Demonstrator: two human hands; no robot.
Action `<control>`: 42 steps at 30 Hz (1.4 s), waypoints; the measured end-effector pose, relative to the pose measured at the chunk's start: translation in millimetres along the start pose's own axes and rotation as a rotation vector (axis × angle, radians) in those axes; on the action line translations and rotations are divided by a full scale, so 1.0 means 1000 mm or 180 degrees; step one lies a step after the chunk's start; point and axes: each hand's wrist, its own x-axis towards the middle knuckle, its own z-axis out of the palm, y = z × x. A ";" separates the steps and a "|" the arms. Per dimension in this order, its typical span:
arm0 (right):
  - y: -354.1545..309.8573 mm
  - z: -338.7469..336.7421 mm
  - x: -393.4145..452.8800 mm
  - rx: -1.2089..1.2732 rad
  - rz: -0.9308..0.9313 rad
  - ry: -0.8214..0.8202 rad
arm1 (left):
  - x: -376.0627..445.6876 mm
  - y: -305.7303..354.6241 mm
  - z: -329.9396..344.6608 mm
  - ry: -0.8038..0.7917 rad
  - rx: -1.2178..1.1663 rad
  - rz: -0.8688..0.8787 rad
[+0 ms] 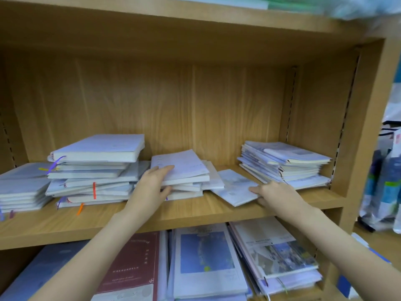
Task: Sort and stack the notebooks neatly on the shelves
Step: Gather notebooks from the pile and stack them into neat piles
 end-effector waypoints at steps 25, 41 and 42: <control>-0.087 -0.010 0.092 0.6403 0.2500 0.0408 | 0.023 0.018 -0.002 -0.0011 0.1425 0.0392; -0.012 0.001 0.025 0.4704 0.2415 0.0583 | 0.034 0.018 -0.014 0.0570 0.1276 -0.0044; -0.013 0.007 0.025 0.4240 0.2275 0.0515 | 0.030 0.019 -0.011 0.0542 0.1370 0.0043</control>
